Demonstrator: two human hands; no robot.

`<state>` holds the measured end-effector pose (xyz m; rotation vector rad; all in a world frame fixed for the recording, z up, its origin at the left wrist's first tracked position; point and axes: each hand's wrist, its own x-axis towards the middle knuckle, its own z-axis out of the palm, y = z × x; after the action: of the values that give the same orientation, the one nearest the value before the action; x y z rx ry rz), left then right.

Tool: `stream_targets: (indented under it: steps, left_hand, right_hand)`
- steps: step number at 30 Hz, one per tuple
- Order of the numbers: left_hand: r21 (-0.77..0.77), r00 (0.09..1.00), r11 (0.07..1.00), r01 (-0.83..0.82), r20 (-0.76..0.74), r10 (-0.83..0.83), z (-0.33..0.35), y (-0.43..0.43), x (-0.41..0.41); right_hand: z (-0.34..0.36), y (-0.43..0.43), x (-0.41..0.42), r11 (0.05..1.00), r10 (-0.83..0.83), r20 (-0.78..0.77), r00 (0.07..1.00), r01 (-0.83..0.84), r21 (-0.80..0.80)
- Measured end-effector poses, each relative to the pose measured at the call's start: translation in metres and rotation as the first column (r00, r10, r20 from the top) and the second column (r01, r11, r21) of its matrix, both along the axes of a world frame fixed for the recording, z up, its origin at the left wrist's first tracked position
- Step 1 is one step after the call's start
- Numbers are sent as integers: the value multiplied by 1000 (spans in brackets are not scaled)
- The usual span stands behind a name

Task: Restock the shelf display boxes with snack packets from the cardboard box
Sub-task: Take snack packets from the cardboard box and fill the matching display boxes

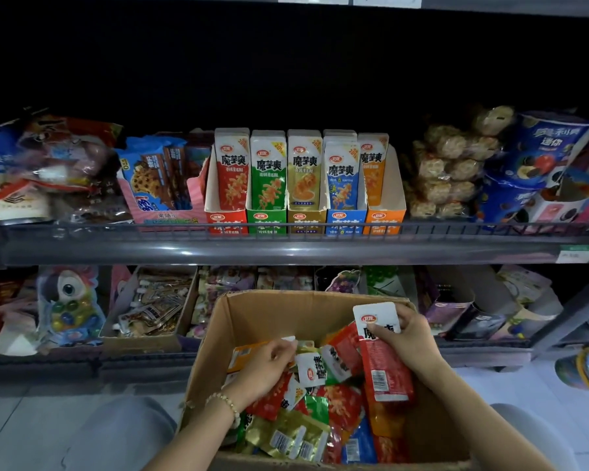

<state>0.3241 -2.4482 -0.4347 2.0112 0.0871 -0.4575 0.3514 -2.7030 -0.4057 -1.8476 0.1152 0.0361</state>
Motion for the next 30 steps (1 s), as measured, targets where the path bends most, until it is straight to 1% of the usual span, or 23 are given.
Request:
stream_targets:
  steps: [1, 2, 4, 5, 6, 7, 8, 9, 11, 12, 13, 16, 18, 21, 22, 23, 24, 25, 26, 27, 28, 29, 30]
  left_hand:
    - [-44, 996, 999, 18, -85, -21, 6, -3, -1]
    - [-98, 976, 994, 48, -205, -67, 11, -6, -1]
    - [-203, 898, 974, 101, -402, -177, 15, -16, -1]
    - [-259, 869, 962, 90, -452, -203, 16, -22, 0]
    - [-331, 852, 943, 30, -485, -197, 18, -30, 1]
    - [-415, 840, 907, -67, -514, -173, 18, -37, 2]
    - [-502, 828, 844, -188, -543, -139, 19, -45, 4]
    - [-573, 810, 755, -318, -578, -97, 20, -51, 6]
    - [-660, 763, 538, -524, -645, -47, 23, -59, 10]
    - [-676, 748, 462, -574, -663, -40, 27, -61, 11]
    - [-683, 743, 431, -590, -668, -42, 32, -62, 13]
    - [-710, 775, 400, -579, -632, 1, 44, -62, 16]
    - [-724, 792, 355, -591, -604, 87, 47, -58, 20]
    - [-731, 776, 261, -630, -577, 255, 50, -41, 25]
    - [-738, 775, 250, -626, -554, 304, 52, -33, 26]
    - [-747, 784, 267, -609, -515, 346, 54, -25, 28]
    - [-755, 806, 315, -575, -454, 380, 58, -17, 28]
    - [-750, 836, 400, -527, -373, 402, 62, -9, 28]
    - [-719, 874, 516, -466, -281, 397, 68, -2, 27]
    - [-661, 916, 644, -385, -188, 354, 74, 5, 27]
    - [-581, 956, 763, -284, -111, 272, 80, 12, 28]
    - [-480, 986, 862, -164, -60, 154, 86, 18, 30]
    - [-389, 999, 921, -30, -46, 13, 94, 21, 31]
  right_hand:
    - [10, 1, 0, 999, -9, 17, 1000, 8, 50]
    - [18, 2, 1, 995, -10, 28, 1000, 7, 98]
    - [30, 5, 3, 981, -9, 25, 1000, 4, 192]
    - [34, 7, 3, 972, -9, 18, 1000, 5, 234]
    - [38, 9, 4, 963, -6, 11, 1000, 3, 268]
    - [41, 11, 5, 955, 3, 6, 1000, -4, 297]
    - [44, 12, 6, 946, 18, 5, 1000, -18, 322]
    - [47, 13, 7, 938, 35, 9, 999, -36, 344]
    - [51, 15, 9, 922, 73, 11, 997, -72, 381]
    - [52, 17, 10, 914, 89, 7, 996, -85, 397]
    - [51, 18, 12, 908, 99, 2, 995, -91, 410]
    - [48, 24, 15, 899, 122, -19, 992, -103, 425]
    - [47, 29, 17, 895, 130, -37, 991, -101, 435]
    - [49, 36, 19, 894, 133, -51, 990, -97, 437]
    - [51, 38, 19, 897, 134, -54, 990, -98, 431]
    - [53, 39, 21, 899, 133, -55, 990, -98, 427]
    - [56, 40, 22, 899, 129, -51, 990, -95, 428]
    - [60, 41, 24, 896, 120, -42, 992, -90, 434]
    - [65, 41, 25, 893, 107, -35, 994, -81, 444]
    - [70, 41, 27, 888, 99, -26, 995, -77, 454]
    - [76, 41, 30, 885, 93, -20, 995, -73, 459]
    - [81, 42, 32, 886, 92, -13, 996, -76, 456]
    - [86, 43, 34, 891, 96, -5, 995, -84, 446]
